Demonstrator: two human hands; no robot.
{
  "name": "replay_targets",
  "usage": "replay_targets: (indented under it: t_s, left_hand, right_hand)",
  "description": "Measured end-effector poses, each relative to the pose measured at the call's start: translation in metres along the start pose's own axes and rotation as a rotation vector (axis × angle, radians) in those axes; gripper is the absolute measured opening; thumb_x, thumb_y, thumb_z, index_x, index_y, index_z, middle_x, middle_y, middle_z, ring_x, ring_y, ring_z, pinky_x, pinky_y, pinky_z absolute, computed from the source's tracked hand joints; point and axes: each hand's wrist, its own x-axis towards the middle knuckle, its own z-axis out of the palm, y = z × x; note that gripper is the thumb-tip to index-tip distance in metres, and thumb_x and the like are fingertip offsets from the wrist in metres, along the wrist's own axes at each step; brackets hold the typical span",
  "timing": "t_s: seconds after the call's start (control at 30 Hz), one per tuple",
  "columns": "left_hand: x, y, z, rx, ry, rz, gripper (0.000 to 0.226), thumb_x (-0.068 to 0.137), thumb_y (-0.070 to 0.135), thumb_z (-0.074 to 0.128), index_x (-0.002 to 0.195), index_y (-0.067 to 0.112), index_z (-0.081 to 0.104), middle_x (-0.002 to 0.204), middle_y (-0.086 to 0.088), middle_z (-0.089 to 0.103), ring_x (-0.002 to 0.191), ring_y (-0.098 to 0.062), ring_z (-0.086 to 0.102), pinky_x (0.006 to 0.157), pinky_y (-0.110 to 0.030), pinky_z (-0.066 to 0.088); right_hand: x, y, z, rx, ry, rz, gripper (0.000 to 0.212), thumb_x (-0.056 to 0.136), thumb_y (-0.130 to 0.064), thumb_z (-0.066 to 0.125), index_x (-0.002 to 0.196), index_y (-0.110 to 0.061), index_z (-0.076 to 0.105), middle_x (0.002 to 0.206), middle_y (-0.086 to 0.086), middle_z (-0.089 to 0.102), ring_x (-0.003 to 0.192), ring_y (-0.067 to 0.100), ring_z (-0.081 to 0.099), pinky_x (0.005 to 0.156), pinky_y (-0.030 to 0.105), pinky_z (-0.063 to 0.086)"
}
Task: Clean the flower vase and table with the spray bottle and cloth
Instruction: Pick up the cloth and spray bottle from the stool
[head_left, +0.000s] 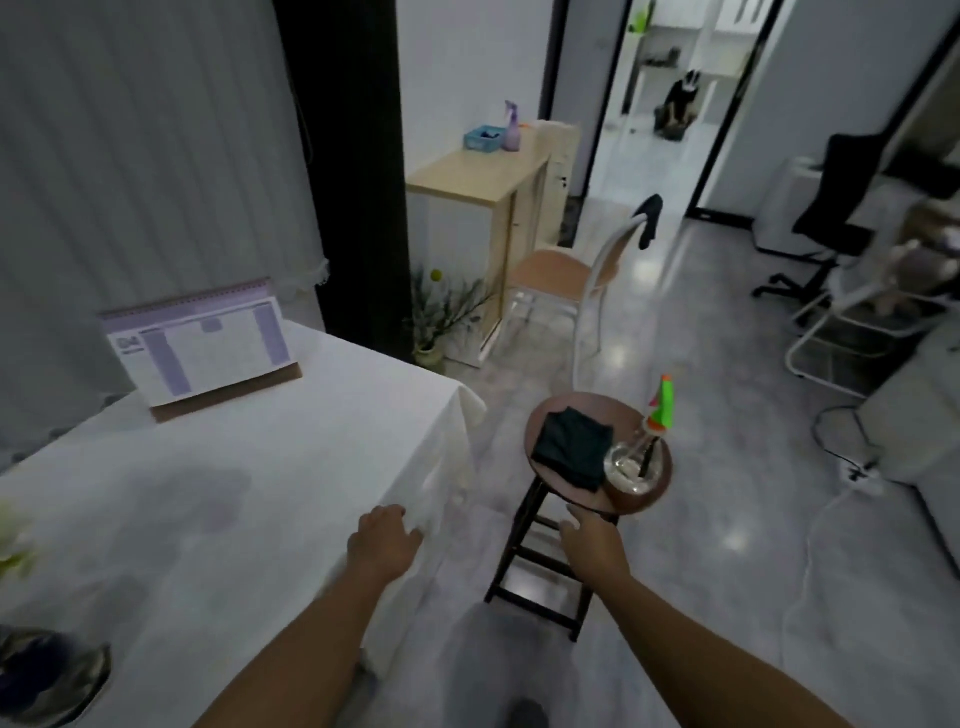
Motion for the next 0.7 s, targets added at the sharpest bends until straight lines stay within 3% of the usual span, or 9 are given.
replay_targets:
  t_s: [0.1, 0.23, 0.37, 0.47, 0.6, 0.7]
  left_hand:
    - [0.035, 0.056, 0.013, 0.021, -0.031, 0.093, 0.059, 0.093, 0.050, 0.049, 0.141, 0.016, 0.042, 0.144, -0.009, 0.046, 0.131, -0.028, 0.040, 0.102, -0.040, 0.039]
    - [0.076, 0.124, 0.031, 0.027, -0.099, 0.202, 0.061, 0.093, 0.051, 0.048, 0.143, 0.016, 0.038, 0.145, -0.009, 0.042, 0.132, -0.028, 0.037, 0.101, -0.039, 0.038]
    - [0.117, 0.189, 0.048, 0.011, -0.170, 0.249, 0.055, 0.095, 0.044, 0.049, 0.140, 0.013, 0.040, 0.144, -0.012, 0.041, 0.130, -0.030, 0.037, 0.102, -0.040, 0.038]
    - [0.144, 0.226, 0.062, -0.057, -0.217, 0.250, 0.049, 0.094, 0.040, 0.051, 0.131, 0.009, 0.050, 0.133, -0.017, 0.052, 0.121, -0.034, 0.047, 0.100, -0.043, 0.043]
    - [0.172, 0.261, 0.088, -0.246, -0.260, 0.164, 0.049, 0.091, 0.032, 0.062, 0.133, 0.010, 0.049, 0.132, -0.011, 0.056, 0.114, -0.025, 0.054, 0.093, -0.030, 0.043]
    - [0.181, 0.275, 0.101, -0.400, -0.224, 0.073, 0.072, 0.087, 0.022, 0.069, 0.147, 0.011, 0.031, 0.147, -0.010, 0.043, 0.128, -0.026, 0.046, 0.109, -0.034, 0.036]
  right_hand:
    - [0.029, 0.021, -0.032, 0.008, 0.079, 0.068, 0.043, 0.094, -0.025, 0.048, 0.136, -0.021, 0.050, 0.124, 0.013, 0.061, 0.108, 0.030, 0.059, 0.092, 0.035, 0.049]
    - [0.067, 0.032, -0.066, 0.070, 0.201, 0.104, 0.036, 0.090, -0.030, 0.056, 0.123, -0.018, 0.056, 0.106, 0.011, 0.068, 0.091, 0.028, 0.062, 0.082, 0.040, 0.054]
    - [0.108, 0.034, -0.092, 0.190, 0.310, 0.084, 0.064, 0.081, -0.033, 0.067, 0.139, -0.027, 0.041, 0.117, 0.003, 0.063, 0.103, 0.024, 0.061, 0.088, 0.041, 0.053]
    - [0.137, 0.039, -0.101, 0.238, 0.357, 0.066, 0.066, 0.079, -0.032, 0.073, 0.137, -0.025, 0.042, 0.125, 0.002, 0.059, 0.113, 0.023, 0.057, 0.093, 0.043, 0.051]
    - [0.171, 0.044, -0.110, 0.241, 0.359, -0.015, 0.062, 0.077, -0.041, 0.072, 0.132, -0.034, 0.043, 0.115, -0.012, 0.059, 0.104, 0.011, 0.058, 0.083, 0.031, 0.052]
    - [0.183, 0.047, -0.108, 0.210, 0.317, -0.039, 0.061, 0.077, -0.040, 0.072, 0.131, -0.026, 0.046, 0.116, -0.003, 0.062, 0.102, 0.014, 0.060, 0.086, 0.035, 0.055]
